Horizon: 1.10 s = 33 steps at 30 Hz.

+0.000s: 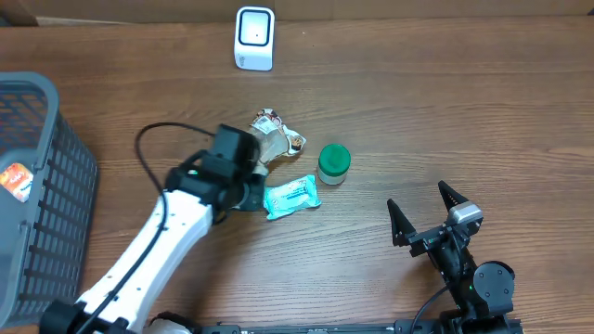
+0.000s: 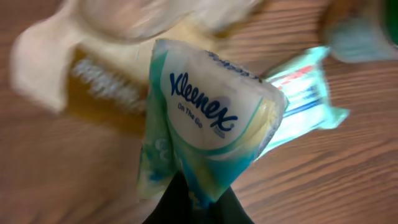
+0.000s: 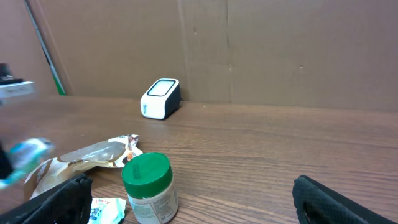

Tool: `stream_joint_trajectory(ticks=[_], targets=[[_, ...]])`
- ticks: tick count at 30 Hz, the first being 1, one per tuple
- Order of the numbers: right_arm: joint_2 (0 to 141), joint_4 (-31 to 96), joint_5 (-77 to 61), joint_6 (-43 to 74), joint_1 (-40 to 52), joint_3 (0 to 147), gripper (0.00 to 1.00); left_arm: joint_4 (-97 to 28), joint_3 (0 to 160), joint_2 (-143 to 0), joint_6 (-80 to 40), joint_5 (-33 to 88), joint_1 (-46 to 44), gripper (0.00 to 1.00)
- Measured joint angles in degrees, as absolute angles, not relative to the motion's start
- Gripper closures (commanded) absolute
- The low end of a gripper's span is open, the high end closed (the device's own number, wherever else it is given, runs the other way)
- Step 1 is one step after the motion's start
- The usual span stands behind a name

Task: Scan the item barcode
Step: 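Carry the Kleenex pack toward the scanner and drop it on the table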

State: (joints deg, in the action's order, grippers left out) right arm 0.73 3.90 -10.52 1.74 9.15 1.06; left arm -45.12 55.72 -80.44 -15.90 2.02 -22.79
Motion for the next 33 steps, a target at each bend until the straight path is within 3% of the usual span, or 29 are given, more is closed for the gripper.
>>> stream_joint_trajectory(ticks=[8, 14, 16, 23, 33], targets=[[0.73, 3.90, -10.52, 1.72, 9.15, 1.06, 0.00, -33.50, 55.64, -86.04, -8.69, -6.48, -34.22, 0.92], [0.73, 3.90, -10.52, 1.72, 9.15, 1.06, 0.00, -31.35, 55.64, -90.13, -5.80, -10.17, -35.27, 0.24], [0.73, 3.88, -10.52, 1.72, 9.15, 1.06, 0.00, -31.24, 55.64, -90.78, -5.56, -10.68, -35.27, 0.13], [0.73, 3.90, -10.55, 1.72, 9.13, 1.06, 0.00, -32.45, 57.19, -90.87, -5.41, -11.51, -35.27, 0.00], [0.73, 3.92, -10.52, 1.74, 9.15, 1.06, 0.00, -45.10, 78.89, -83.48, -5.39, -11.86, -31.09, 0.01]])
